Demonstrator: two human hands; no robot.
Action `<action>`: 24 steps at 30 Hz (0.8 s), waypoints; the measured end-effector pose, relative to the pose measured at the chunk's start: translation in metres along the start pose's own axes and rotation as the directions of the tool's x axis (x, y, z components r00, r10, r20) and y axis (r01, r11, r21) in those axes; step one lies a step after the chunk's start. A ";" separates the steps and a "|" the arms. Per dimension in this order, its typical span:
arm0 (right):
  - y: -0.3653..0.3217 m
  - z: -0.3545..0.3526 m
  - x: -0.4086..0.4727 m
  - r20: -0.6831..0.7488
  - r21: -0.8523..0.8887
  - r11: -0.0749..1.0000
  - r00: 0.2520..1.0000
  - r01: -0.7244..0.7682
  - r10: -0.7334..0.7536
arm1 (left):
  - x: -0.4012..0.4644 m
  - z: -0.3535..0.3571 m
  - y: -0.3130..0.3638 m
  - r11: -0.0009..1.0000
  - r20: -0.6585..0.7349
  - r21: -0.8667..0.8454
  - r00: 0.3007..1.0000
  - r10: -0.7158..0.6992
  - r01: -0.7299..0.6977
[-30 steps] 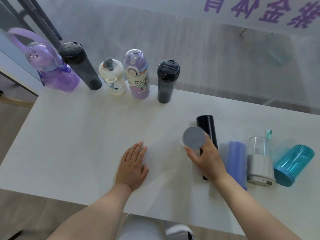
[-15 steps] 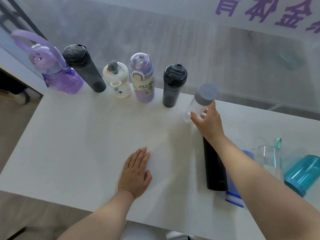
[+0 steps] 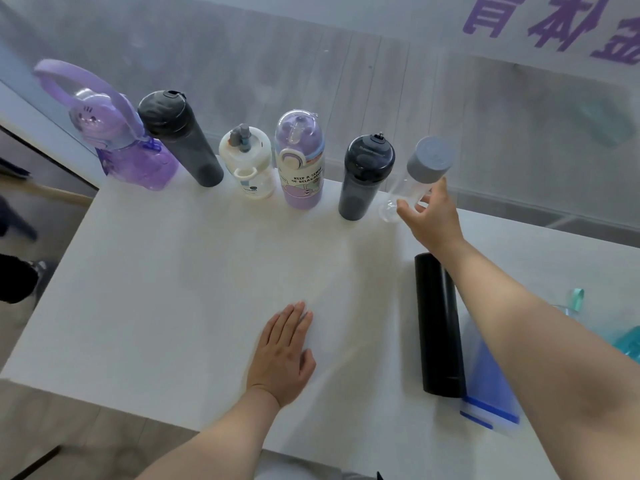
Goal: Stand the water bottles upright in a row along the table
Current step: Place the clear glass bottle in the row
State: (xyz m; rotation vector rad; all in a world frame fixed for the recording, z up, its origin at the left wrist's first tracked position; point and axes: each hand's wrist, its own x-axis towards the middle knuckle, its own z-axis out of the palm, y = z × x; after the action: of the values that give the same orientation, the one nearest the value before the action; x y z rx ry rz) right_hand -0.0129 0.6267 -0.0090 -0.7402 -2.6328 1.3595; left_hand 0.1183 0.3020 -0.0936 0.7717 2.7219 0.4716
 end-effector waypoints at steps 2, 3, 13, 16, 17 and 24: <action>0.000 -0.001 0.000 -0.002 -0.021 1.000 1.000 0.003 -0.003 | 0.000 0.000 0.000 1.000 0.002 -0.003 1.000 0.000 0.000; 0.000 -0.003 0.000 -0.002 -0.039 0.999 1.000 0.003 -0.003 | 0.000 0.000 0.000 1.000 0.003 -0.004 1.000 0.000 0.000; 0.003 -0.011 -0.003 0.003 -0.118 0.993 1.000 -0.019 0.020 | 0.000 0.000 -0.001 1.000 0.016 -0.013 1.000 0.008 -0.008; 0.004 -0.014 -0.007 0.034 -0.095 0.995 0.998 -0.041 0.045 | 0.000 0.000 -0.001 1.000 0.023 -0.011 1.000 0.000 0.000; 0.005 -0.016 -0.012 0.048 -0.076 0.996 0.997 -0.052 0.056 | 0.000 0.001 -0.001 1.000 0.024 -0.008 1.000 0.003 -0.002; 0.036 -0.046 -0.072 0.060 -0.148 0.985 0.995 0.087 -0.079 | 0.000 0.002 -0.001 1.000 0.015 -0.001 1.000 -0.002 0.002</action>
State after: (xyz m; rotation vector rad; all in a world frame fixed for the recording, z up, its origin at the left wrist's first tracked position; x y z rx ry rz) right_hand 0.0776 0.6455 0.0005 -0.6100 -2.7981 1.1871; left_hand 0.1188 0.3014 -0.0954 0.7688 2.7083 0.4650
